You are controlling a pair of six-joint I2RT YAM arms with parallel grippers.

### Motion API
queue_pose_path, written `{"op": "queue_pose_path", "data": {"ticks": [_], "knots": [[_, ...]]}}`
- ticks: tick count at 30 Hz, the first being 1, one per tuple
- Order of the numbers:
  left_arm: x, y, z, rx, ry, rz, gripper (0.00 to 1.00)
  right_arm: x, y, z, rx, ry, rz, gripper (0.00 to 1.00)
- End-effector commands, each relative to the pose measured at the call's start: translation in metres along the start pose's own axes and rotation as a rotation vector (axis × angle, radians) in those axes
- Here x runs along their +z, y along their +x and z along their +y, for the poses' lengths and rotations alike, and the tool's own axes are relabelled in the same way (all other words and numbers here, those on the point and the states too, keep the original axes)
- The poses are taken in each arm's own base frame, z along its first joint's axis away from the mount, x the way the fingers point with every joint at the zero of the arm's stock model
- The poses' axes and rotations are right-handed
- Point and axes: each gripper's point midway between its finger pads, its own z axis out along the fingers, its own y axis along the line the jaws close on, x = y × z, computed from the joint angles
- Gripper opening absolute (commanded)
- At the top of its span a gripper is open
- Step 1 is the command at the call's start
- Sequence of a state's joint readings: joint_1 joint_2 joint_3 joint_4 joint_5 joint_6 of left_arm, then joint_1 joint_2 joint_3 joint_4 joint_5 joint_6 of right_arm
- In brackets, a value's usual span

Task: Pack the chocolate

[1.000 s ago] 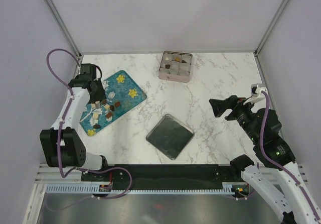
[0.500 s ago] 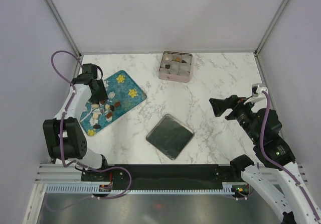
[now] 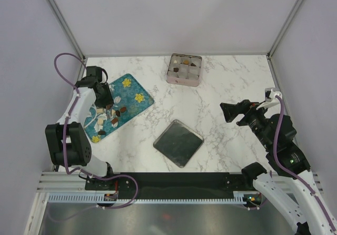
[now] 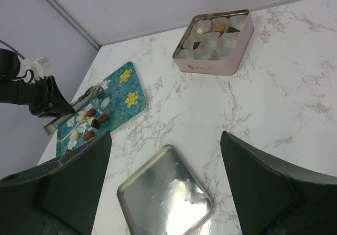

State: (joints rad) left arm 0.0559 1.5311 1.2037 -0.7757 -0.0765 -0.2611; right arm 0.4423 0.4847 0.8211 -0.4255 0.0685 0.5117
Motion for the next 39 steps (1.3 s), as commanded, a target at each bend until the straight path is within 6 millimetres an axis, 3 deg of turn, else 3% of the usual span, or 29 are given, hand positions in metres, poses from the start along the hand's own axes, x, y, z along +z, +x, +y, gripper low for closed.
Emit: {"op": "queue_pose_path", "data": {"ticks": [1, 17, 22, 24, 30, 31, 37, 39], "knots": [[-0.014, -0.023, -0.012, 0.007, 0.066, -0.060, 0.41, -0.002, -0.012, 0.005, 0.002, -0.013, -0.047, 0.93], [-0.043, -0.022, -0.046, 0.056, 0.204, -0.087, 0.38, 0.001, -0.008, 0.006, 0.018, -0.019, -0.032, 0.93], [-0.063, -0.028, -0.087, 0.118, 0.277, -0.125, 0.38, 0.003, -0.008, 0.006, 0.018, -0.017, -0.029, 0.93], [-0.071, -0.025, -0.112, 0.166, 0.314, -0.133, 0.38, 0.003, -0.009, 0.006, 0.018, -0.015, -0.032, 0.93], [-0.104, -0.043, -0.182, 0.254, 0.416, -0.207, 0.38, 0.003, -0.013, 0.005, 0.006, -0.006, -0.041, 0.93], [-0.115, -0.054, -0.194, 0.260, 0.439, -0.241, 0.38, 0.003, -0.014, 0.004, 0.005, -0.001, -0.044, 0.93], [-0.117, -0.062, -0.265, 0.373, 0.518, -0.261, 0.38, 0.006, -0.016, 0.002, -0.009, 0.017, -0.045, 0.93], [-0.100, -0.055, -0.287, 0.418, 0.520, -0.234, 0.38, 0.007, -0.017, 0.001, -0.017, 0.023, -0.046, 0.93]]}}
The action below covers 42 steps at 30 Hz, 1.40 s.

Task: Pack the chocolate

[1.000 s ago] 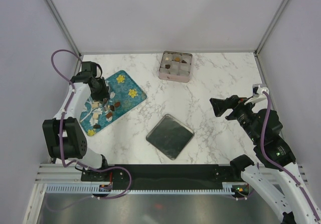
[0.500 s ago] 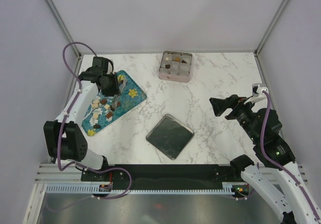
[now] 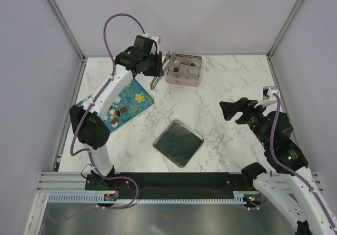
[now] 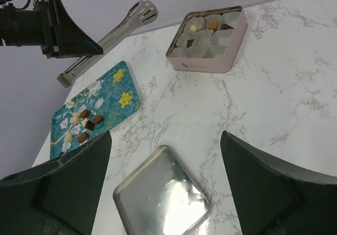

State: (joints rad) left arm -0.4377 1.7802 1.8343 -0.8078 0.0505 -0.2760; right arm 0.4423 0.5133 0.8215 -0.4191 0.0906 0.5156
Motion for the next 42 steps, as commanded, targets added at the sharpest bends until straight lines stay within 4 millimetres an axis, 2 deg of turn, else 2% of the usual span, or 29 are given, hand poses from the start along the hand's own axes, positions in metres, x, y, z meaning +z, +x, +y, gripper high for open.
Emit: {"op": "queue_pose_path", "data": {"ticks": [1, 2, 3, 4, 6, 8, 11, 17, 32, 37, 42], "knots": [[0.019, -0.017, -0.030, 0.050, 0.040, -0.027, 0.37, 0.000, -0.019, 0.005, -0.020, -0.002, -0.053, 0.93], [0.026, -0.018, -0.034, 0.056, 0.045, -0.024, 0.38, 0.001, -0.021, 0.006, -0.023, 0.000, -0.056, 0.93], [0.043, -0.011, -0.034, 0.066, 0.042, 0.005, 0.37, 0.001, -0.020, 0.005, -0.025, 0.001, -0.053, 0.93], [0.045, -0.019, -0.042, 0.077, 0.056, -0.014, 0.37, 0.001, -0.021, 0.005, -0.026, 0.002, -0.054, 0.93], [0.067, -0.013, -0.045, 0.097, 0.057, 0.012, 0.37, 0.001, -0.022, 0.004, -0.029, 0.009, -0.059, 0.93], [0.076, -0.016, -0.050, 0.110, 0.066, 0.006, 0.37, 0.002, -0.022, 0.003, -0.034, 0.016, -0.061, 0.93], [0.093, -0.011, -0.052, 0.119, 0.071, 0.024, 0.37, 0.003, -0.022, 0.001, -0.039, 0.025, -0.059, 0.93], [0.116, -0.002, -0.045, 0.128, 0.040, 0.039, 0.37, 0.005, -0.020, -0.001, -0.045, 0.032, -0.051, 0.93], [0.142, -0.003, -0.033, 0.178, -0.011, 0.015, 0.40, 0.007, -0.017, -0.005, -0.043, 0.052, -0.044, 0.93], [0.144, -0.001, -0.033, 0.184, -0.009, 0.022, 0.45, 0.009, -0.016, -0.006, -0.042, 0.059, -0.041, 0.93], [0.144, -0.002, -0.030, 0.191, -0.018, 0.020, 0.46, 0.009, -0.015, -0.007, -0.041, 0.059, -0.039, 0.93]]}}
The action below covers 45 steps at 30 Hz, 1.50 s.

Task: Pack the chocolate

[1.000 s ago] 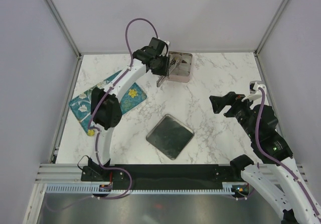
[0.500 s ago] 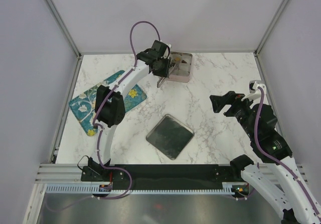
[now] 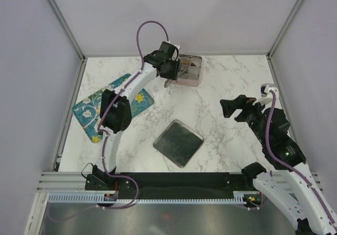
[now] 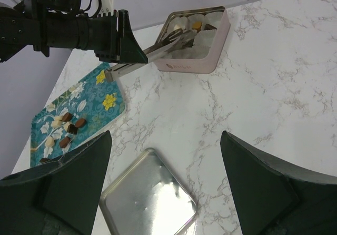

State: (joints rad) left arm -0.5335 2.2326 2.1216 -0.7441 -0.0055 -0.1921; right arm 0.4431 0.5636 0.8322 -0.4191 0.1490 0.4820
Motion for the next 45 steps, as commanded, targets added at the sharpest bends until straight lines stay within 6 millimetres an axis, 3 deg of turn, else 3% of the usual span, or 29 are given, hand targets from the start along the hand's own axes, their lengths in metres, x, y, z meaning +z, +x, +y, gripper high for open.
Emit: {"op": "queue_pose_path", "data": {"ticks": [1, 9, 16, 18, 20, 22, 23, 25, 28, 29, 30, 32, 33, 35, 37, 39, 40, 41, 44, 45], "knots": [[0.000, -0.025, 0.001, 0.040, -0.013, -0.081, 0.47, -0.002, -0.014, 0.005, 0.000, -0.009, -0.043, 0.93], [-0.025, -0.046, -0.002, 0.044, -0.005, -0.145, 0.47, -0.004, -0.016, 0.004, 0.001, -0.006, -0.051, 0.93], [-0.082, -0.075, -0.002, 0.046, -0.014, -0.253, 0.47, -0.006, -0.017, 0.006, 0.008, -0.016, -0.057, 0.93], [-0.089, -0.071, 0.002, 0.046, -0.030, -0.248, 0.47, -0.007, -0.017, 0.007, 0.013, -0.021, -0.058, 0.93], [-0.110, -0.074, 0.007, 0.039, -0.057, -0.279, 0.47, -0.008, -0.017, 0.008, 0.015, -0.029, -0.055, 0.93], [-0.116, -0.063, 0.015, 0.034, -0.096, -0.267, 0.48, -0.008, -0.016, 0.009, 0.019, -0.034, -0.053, 0.93], [-0.131, -0.064, 0.017, 0.029, -0.102, -0.286, 0.48, -0.009, -0.017, 0.009, 0.020, -0.036, -0.055, 0.93], [-0.133, -0.046, 0.025, 0.028, -0.136, -0.253, 0.48, -0.009, -0.016, 0.009, 0.024, -0.036, -0.053, 0.93], [-0.155, -0.015, 0.042, -0.018, -0.207, -0.220, 0.50, -0.009, -0.013, 0.011, 0.025, -0.049, -0.045, 0.93], [-0.152, 0.007, 0.051, -0.027, -0.241, -0.175, 0.50, -0.009, -0.012, 0.011, 0.025, -0.053, -0.041, 0.93], [-0.173, 0.015, 0.062, -0.047, -0.285, -0.181, 0.51, -0.009, -0.011, 0.011, 0.024, -0.053, -0.037, 0.93], [-0.180, 0.043, 0.076, -0.089, -0.327, -0.131, 0.52, -0.009, -0.009, 0.011, 0.023, -0.057, -0.032, 0.93], [-0.199, 0.048, 0.085, -0.122, -0.333, -0.148, 0.52, -0.008, -0.006, 0.011, 0.021, -0.060, -0.024, 0.93], [-0.208, 0.075, 0.100, -0.170, -0.350, -0.101, 0.52, -0.009, -0.004, 0.012, 0.024, -0.067, -0.021, 0.93], [-0.230, 0.087, 0.119, -0.231, -0.370, -0.120, 0.52, -0.008, 0.000, 0.011, 0.024, -0.072, -0.010, 0.93], [-0.234, 0.108, 0.135, -0.281, -0.377, -0.087, 0.52, -0.008, 0.001, 0.012, 0.024, -0.077, -0.007, 0.93], [-0.243, 0.113, 0.138, -0.285, -0.368, -0.099, 0.52, -0.008, 0.002, 0.014, 0.026, -0.087, -0.002, 0.93], [-0.242, 0.126, 0.140, -0.284, -0.370, -0.067, 0.52, -0.008, 0.002, 0.015, 0.029, -0.090, -0.002, 0.93], [-0.243, 0.138, 0.145, -0.292, -0.378, -0.051, 0.52, -0.009, 0.002, 0.016, 0.028, -0.100, -0.004, 0.93], [-0.244, 0.153, 0.146, -0.279, -0.386, 0.005, 0.52, -0.009, 0.001, 0.017, 0.029, -0.104, -0.005, 0.93]]}}
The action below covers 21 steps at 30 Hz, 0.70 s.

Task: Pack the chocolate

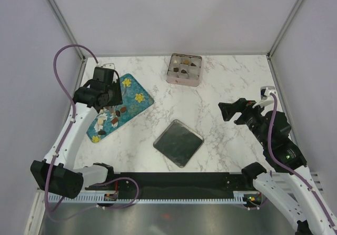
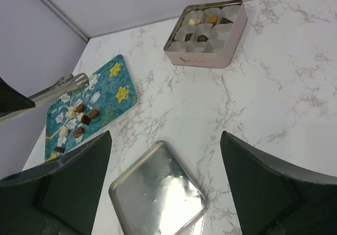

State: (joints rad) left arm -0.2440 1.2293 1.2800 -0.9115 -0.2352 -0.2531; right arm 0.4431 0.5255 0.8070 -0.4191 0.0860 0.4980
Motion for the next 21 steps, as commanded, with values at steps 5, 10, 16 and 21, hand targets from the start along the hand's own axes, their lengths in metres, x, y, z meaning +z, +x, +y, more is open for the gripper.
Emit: {"op": "queue_pose_path", "data": {"ticks": [5, 10, 16, 21], "knots": [[0.003, 0.047, -0.002, 0.037, 0.034, 0.151, 0.53, -0.005, -0.011, 0.013, 0.012, -0.057, -0.033, 0.93], [0.013, 0.063, 0.001, 0.064, 0.022, 0.214, 0.53, -0.008, -0.016, 0.018, 0.014, -0.073, -0.040, 0.93], [0.026, 0.079, 0.000, 0.079, 0.030, 0.291, 0.52, -0.010, -0.020, 0.019, 0.016, -0.078, -0.051, 0.93], [0.025, 0.081, -0.003, 0.083, 0.050, 0.304, 0.52, -0.011, -0.021, 0.019, 0.017, -0.074, -0.055, 0.93]]}}
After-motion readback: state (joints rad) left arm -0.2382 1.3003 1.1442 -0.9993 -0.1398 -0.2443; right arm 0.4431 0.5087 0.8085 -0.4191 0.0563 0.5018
